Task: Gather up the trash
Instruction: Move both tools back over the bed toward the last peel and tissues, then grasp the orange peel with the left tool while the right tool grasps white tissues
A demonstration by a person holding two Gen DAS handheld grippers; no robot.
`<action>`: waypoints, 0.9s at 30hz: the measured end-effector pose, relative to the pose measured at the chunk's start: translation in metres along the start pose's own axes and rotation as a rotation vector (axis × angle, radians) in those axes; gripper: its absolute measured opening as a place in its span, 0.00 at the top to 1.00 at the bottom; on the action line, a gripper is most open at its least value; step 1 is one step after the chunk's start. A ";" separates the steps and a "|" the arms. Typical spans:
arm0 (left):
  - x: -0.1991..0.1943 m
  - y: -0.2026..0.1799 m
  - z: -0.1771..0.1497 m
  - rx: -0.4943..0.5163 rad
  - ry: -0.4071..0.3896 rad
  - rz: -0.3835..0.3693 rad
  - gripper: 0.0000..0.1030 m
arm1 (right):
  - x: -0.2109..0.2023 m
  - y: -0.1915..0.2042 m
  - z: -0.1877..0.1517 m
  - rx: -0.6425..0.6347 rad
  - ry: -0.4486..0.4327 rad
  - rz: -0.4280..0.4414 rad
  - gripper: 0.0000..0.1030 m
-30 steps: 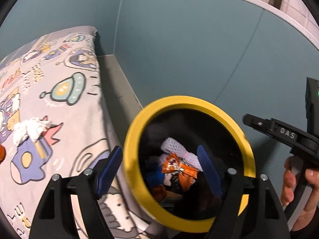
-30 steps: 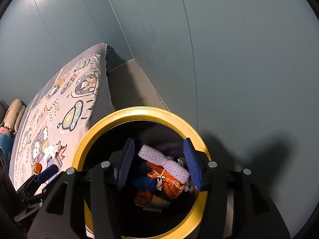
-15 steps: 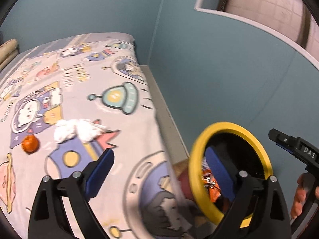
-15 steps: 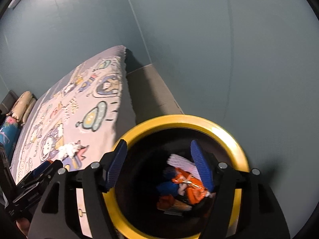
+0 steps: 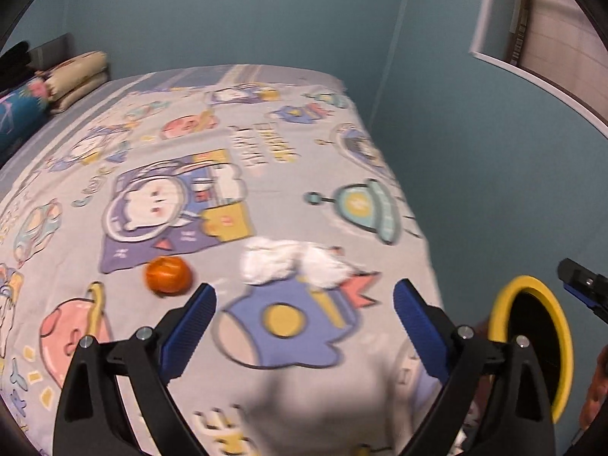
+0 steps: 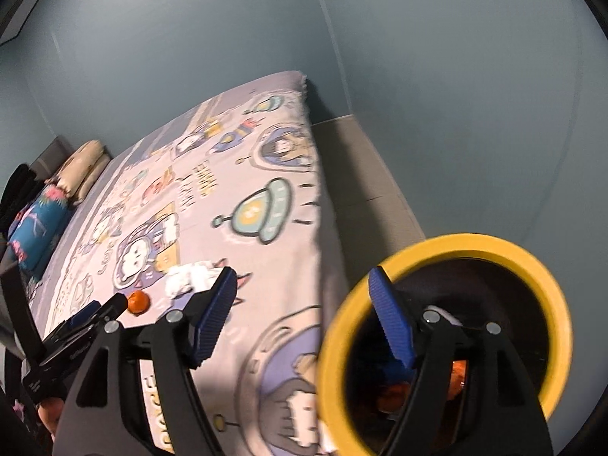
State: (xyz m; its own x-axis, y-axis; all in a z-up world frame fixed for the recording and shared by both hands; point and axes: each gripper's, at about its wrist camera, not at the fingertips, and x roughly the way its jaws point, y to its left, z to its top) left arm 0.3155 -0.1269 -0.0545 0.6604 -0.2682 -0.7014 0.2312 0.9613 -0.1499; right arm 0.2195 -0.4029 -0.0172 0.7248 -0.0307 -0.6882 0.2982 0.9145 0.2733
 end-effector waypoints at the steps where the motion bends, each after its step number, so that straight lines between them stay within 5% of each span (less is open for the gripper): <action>1: 0.002 0.010 0.001 -0.012 0.000 0.015 0.12 | 0.006 0.010 0.000 -0.015 0.005 0.007 0.34; 11: 0.035 0.097 -0.002 -0.117 0.033 0.144 0.12 | 0.065 0.076 -0.009 -0.107 0.058 0.076 0.34; 27: 0.100 0.157 -0.014 -0.241 0.080 0.199 0.12 | 0.184 0.147 -0.039 -0.253 0.118 0.128 0.34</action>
State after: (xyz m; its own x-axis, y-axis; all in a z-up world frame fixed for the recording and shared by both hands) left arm 0.4079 -0.0021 -0.1582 0.6151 -0.0764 -0.7847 -0.0790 0.9843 -0.1578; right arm 0.3728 -0.2579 -0.1301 0.6646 0.1250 -0.7366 0.0338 0.9799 0.1968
